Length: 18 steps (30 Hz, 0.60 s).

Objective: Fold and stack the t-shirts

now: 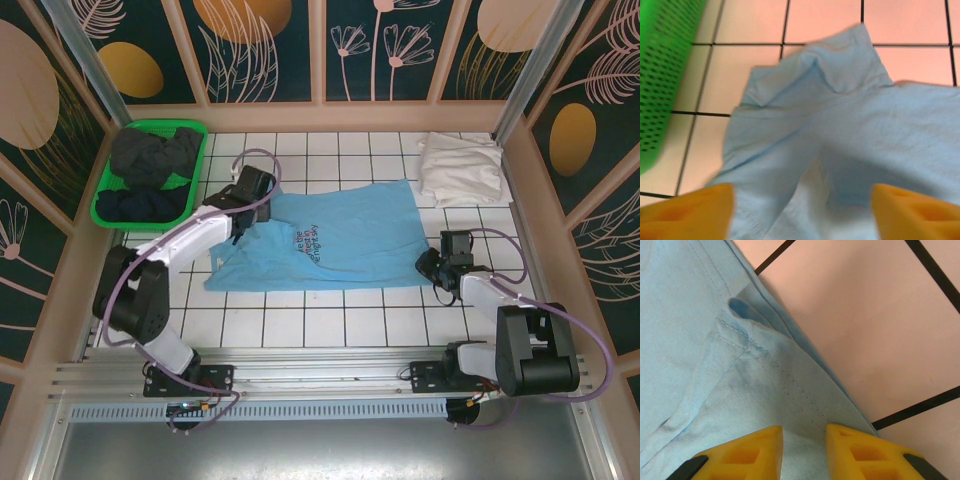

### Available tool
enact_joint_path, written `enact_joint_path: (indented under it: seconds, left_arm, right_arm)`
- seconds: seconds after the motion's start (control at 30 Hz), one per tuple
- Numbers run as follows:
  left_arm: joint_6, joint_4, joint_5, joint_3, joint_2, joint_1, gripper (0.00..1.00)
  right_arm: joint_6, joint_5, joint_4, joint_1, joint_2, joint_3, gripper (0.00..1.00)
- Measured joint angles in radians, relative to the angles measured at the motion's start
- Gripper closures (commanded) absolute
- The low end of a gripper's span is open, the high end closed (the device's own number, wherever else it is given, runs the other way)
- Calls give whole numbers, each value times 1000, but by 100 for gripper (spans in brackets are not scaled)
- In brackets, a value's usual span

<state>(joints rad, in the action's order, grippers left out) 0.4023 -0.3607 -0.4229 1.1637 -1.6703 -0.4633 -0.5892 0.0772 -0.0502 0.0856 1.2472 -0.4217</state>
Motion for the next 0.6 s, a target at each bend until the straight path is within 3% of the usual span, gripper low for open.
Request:
enact_joint_path:
  seconds: [0.03, 0.07, 0.23, 0.37, 0.53, 0.6]
  left_arm:
    - [2, 9, 7, -3, -24, 2, 4]
    - [8, 15, 16, -7, -42, 4, 2]
    - [24, 26, 31, -63, -53, 53, 1]
    - [55, 23, 31, -184, 60, 80, 3]
    - [121, 18, 105, -360, 238, 81, 18]
    - [151, 18, 135, -431, 266, 81, 37]
  right_arm:
    - [2, 0, -2, 0, -2, 0, 71]
    - [4, 0, -3, 0, -4, 0, 71]
    - [7, 0, -13, 0, -16, 0, 71]
    - [7, 0, -27, 0, -36, 0, 71]
    - [8, 3, -30, 0, -58, 0, 71]
    - [10, 2, -31, 0, -58, 0, 71]
